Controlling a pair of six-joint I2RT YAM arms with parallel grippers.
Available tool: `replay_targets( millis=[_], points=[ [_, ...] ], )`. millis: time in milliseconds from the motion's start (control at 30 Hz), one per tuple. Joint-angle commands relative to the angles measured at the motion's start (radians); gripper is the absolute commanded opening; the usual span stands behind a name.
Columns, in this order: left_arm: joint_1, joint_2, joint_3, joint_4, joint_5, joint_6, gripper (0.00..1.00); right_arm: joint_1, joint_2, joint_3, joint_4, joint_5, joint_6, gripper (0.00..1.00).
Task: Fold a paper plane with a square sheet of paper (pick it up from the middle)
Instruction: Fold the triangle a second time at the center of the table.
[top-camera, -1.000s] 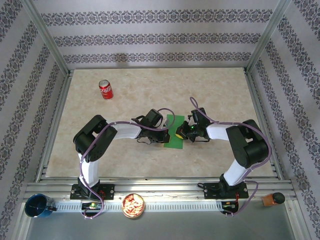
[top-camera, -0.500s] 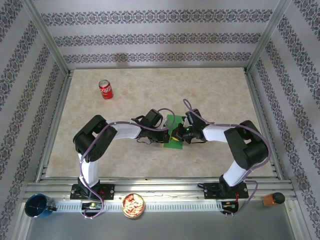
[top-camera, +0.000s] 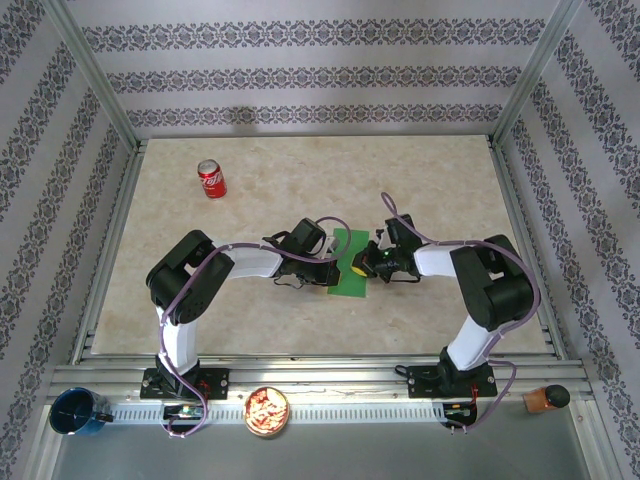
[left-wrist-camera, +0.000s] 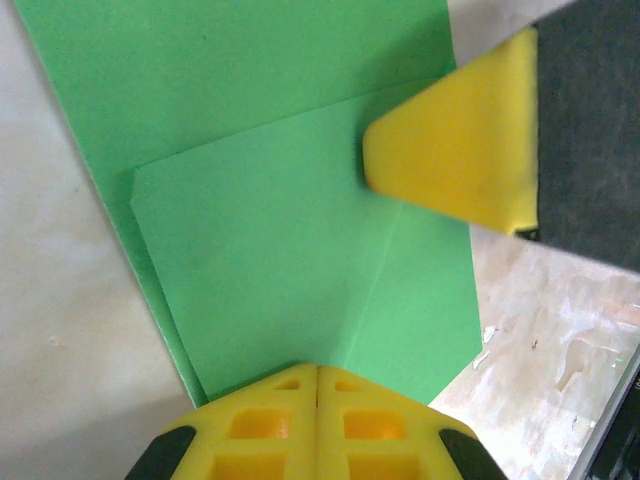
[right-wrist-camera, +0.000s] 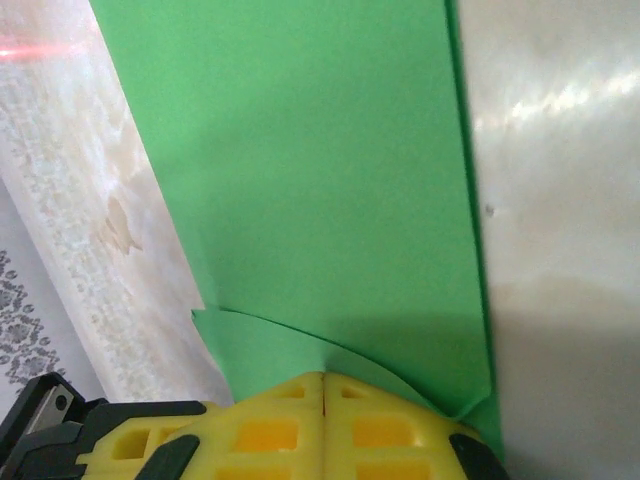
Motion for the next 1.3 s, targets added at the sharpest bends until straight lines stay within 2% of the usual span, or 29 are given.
replay_targets(
  millis=[0,200,333,533,633,767,967,1200,1267],
  points=[
    [0.005,0.033,-0.025,-0.135,-0.027,0.035,0.0,-0.059,0.037,0.031,-0.029,0.053,-0.054,0.04],
    [0.004,0.03,-0.025,-0.162,-0.04,0.049,0.0,-0.137,0.047,0.042,-0.037,0.059,-0.076,0.04],
    [0.003,0.021,-0.035,-0.149,-0.039,0.041,0.0,-0.148,0.004,0.063,-0.058,0.038,-0.105,0.05],
    [0.002,0.011,-0.041,-0.143,-0.036,0.028,0.0,-0.099,-0.086,0.045,-0.055,0.019,-0.096,0.06],
    [0.002,-0.003,-0.052,-0.135,-0.041,0.011,0.0,-0.049,-0.063,0.056,-0.05,-0.03,-0.093,0.05],
    [-0.001,-0.019,-0.065,-0.12,-0.037,-0.013,0.0,0.003,-0.022,0.05,-0.056,-0.003,-0.078,0.03],
    [-0.003,-0.044,-0.103,-0.099,-0.044,-0.05,0.0,-0.001,0.033,0.039,-0.127,0.087,-0.123,0.0],
    [-0.012,-0.076,-0.118,-0.071,-0.028,-0.084,0.0,-0.001,0.067,0.025,-0.118,0.084,-0.143,0.0],
    [-0.016,-0.098,-0.113,-0.054,0.007,-0.087,0.0,0.001,0.079,0.027,-0.113,0.076,-0.146,0.0]
  ],
)
